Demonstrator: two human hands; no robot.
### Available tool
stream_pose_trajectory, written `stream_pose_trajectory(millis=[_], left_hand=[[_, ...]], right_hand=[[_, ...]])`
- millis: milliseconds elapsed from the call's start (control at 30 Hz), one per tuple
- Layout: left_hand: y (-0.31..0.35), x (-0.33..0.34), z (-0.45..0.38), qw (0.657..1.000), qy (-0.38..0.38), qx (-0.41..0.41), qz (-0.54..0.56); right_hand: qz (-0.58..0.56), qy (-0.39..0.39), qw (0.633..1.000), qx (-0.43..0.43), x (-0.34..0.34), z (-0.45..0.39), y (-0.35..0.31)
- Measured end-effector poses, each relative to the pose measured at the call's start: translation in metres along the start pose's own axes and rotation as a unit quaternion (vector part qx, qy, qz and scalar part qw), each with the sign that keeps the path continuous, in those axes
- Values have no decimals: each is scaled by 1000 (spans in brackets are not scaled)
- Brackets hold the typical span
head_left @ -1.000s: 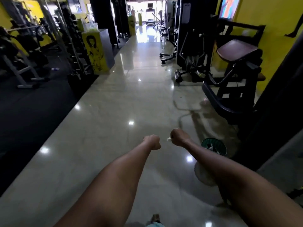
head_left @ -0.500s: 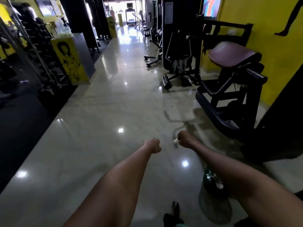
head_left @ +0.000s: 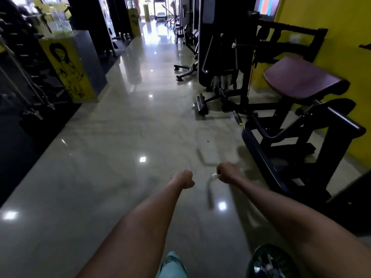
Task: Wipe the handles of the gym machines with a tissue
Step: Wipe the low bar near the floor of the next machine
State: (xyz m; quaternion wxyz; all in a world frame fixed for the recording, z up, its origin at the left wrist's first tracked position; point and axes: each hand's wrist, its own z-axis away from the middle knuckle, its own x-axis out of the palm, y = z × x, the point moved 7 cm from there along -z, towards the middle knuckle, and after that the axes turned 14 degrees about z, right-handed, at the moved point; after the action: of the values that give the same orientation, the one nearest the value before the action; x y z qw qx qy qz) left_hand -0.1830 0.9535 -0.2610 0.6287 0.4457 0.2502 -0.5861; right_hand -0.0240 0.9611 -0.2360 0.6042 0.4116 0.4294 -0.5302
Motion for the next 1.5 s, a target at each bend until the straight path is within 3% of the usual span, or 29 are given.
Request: stream_pose_trajectory(millis=[167,467,800,1067,1367,1500], left_hand=[[-6,-36,-95,999,-18,11,-27],[15,-124,-281,990,-60,85,-95],[118,-182,-461,970,-88,200,-108],[173,-213,-576,952,-110,233,-167],[229,-212,-667,920,-155,334,-133],[233,-208,-695,888,-167,390,-178]], right_hand=[[7,2,1000,7,-14,-96,24],[-43,-40,992,113,-41,-260,102],[-106,-11,974,198,-69,-388,203],[-180,-15,951,250,-70,-472,271],[-250,7,911,329,-56,-506,311],[-321,14,839,440,-24,-509,323]])
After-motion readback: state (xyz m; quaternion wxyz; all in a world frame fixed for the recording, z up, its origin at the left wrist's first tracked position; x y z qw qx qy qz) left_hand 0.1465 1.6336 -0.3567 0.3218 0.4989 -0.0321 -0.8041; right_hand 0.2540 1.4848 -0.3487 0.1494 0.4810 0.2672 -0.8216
